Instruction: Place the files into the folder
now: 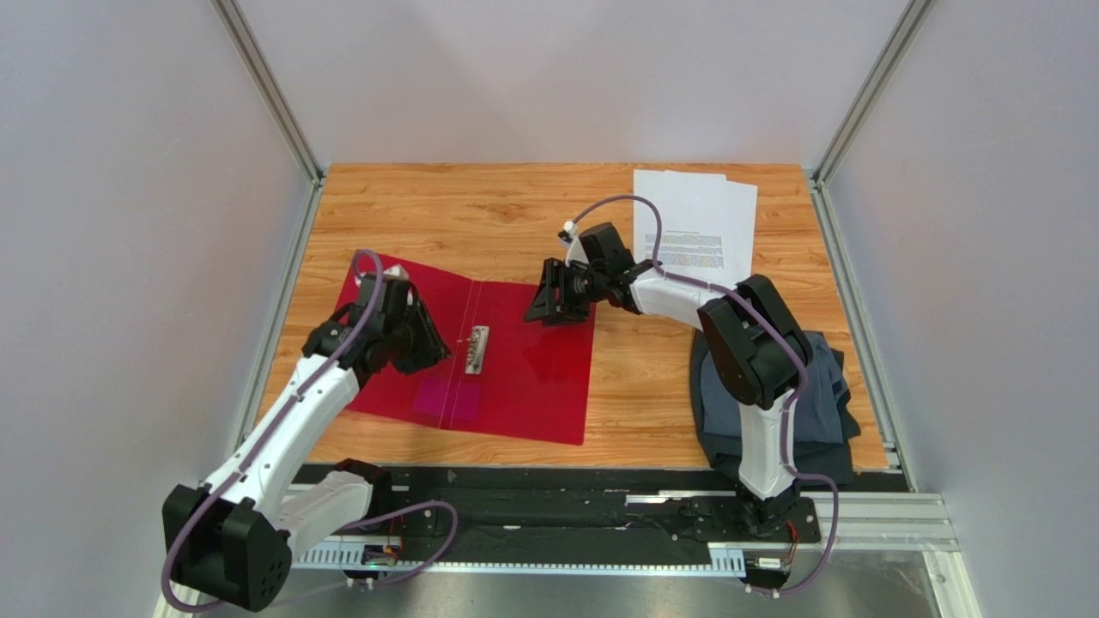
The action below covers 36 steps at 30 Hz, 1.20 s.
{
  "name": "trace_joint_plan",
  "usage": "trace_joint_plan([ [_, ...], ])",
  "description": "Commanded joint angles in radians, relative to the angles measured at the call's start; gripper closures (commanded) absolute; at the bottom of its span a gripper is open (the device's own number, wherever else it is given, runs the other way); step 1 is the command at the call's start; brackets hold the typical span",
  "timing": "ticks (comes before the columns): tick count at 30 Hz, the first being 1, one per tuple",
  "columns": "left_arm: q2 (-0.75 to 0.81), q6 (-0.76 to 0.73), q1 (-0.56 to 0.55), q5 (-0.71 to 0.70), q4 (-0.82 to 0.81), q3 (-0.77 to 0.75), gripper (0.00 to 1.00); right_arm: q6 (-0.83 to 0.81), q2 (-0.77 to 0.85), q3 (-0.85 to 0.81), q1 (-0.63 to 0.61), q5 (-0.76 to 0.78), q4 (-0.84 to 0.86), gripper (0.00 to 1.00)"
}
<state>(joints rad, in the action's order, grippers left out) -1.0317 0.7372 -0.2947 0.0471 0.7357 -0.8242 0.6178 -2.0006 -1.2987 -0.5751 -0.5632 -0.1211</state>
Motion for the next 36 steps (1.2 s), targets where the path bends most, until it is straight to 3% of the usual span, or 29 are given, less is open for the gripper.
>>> trace_joint_plan([
  [1,-0.141,0.099,-0.003,0.143,-0.134,0.066,0.66,0.065,0.011,-0.014,-0.015,-0.038,0.112,0.49],
  [7,-0.365,0.057,0.014,0.119,-0.255,-0.038,0.66,0.06,0.057,0.038,-0.014,-0.021,0.147,0.5],
  [14,-0.594,-0.008,0.091,0.232,-0.272,-0.222,0.68,-0.013,0.169,0.091,0.017,0.032,0.08,0.5],
  [19,-0.738,-0.027,0.114,0.206,-0.263,-0.381,0.68,-0.029,0.207,0.087,0.031,0.055,0.051,0.5],
  [25,-0.878,0.063,0.124,0.402,-0.375,-0.541,0.64,-0.033,0.203,0.078,0.035,0.069,0.034,0.5],
  [29,-0.92,0.117,0.126,0.444,-0.375,-0.653,0.56,-0.038,0.194,0.082,0.035,0.078,0.032,0.49],
  [32,-0.913,0.119,0.127,0.43,-0.346,-0.693,0.56,-0.067,0.155,0.044,0.035,0.101,-0.029,0.49],
  [36,-0.771,0.082,0.126,0.262,-0.282,-0.587,0.42,-0.069,0.12,0.021,0.037,0.097,-0.049,0.4],
])
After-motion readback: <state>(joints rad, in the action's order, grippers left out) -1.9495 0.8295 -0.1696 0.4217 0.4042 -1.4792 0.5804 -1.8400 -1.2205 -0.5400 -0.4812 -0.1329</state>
